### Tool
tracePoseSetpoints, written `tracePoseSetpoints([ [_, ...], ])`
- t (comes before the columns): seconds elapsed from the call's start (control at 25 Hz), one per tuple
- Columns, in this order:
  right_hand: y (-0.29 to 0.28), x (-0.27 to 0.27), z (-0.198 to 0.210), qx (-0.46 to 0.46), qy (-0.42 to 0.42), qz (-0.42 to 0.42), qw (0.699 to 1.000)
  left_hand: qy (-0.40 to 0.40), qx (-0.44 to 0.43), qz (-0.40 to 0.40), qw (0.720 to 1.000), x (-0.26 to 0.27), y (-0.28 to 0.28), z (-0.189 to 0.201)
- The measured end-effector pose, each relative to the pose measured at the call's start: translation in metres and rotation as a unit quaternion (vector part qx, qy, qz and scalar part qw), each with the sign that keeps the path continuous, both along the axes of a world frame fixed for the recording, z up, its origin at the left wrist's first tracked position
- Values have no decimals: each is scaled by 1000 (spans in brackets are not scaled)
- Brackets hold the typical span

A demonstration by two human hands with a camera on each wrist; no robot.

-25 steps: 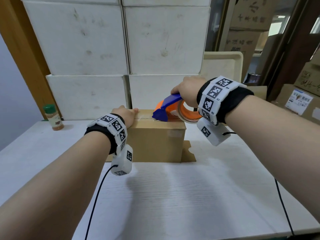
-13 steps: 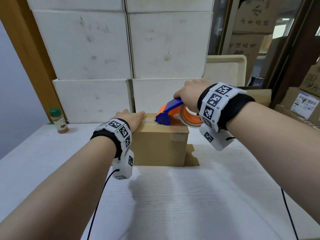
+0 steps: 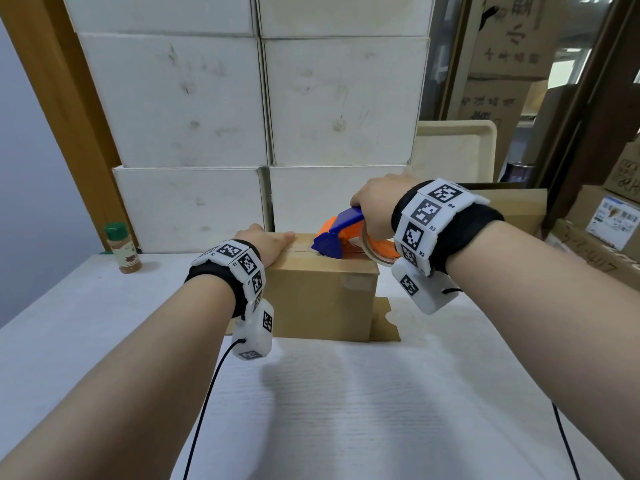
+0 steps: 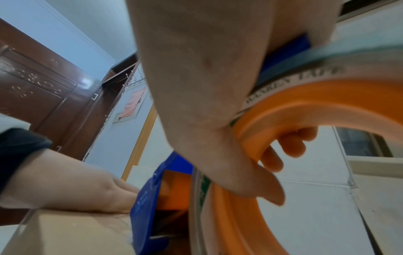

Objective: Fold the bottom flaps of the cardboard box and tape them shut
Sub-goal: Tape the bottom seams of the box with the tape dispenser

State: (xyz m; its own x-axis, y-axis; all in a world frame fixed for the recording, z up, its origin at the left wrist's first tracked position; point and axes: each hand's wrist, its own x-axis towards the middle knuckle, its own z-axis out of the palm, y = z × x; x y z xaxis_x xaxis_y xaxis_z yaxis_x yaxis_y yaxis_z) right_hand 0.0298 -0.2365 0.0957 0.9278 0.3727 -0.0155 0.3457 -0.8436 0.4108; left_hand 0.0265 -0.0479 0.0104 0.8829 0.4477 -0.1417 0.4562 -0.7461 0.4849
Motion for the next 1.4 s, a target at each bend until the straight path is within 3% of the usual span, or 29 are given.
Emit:
tracePoseSetpoints([
  [0.28, 11, 7, -2, -37, 45, -25, 998, 41, 79, -27, 996, 13, 0, 4],
  [0.44, 13, 13, -6, -34, 49, -26, 998, 43, 214, -59, 974, 12, -13, 20],
  [0.6, 10, 18, -10, -31, 38, -2, 999, 14, 171, -109, 979, 16, -29, 10],
  [0.72, 4, 9, -13, 22, 5, 11, 1000, 21, 239, -147, 959, 16, -30, -2],
  [0.96, 10, 6, -4, -12, 65, -12, 998, 10, 225, -133, 965, 12, -16, -5],
  [1.16, 10, -3, -3, -36, 64, 1, 997, 10, 248, -137, 959, 8, -11, -1],
  [1.4, -14, -13, -5, -9, 68, -4, 998, 16, 210, -109, 971, 17, -4, -10],
])
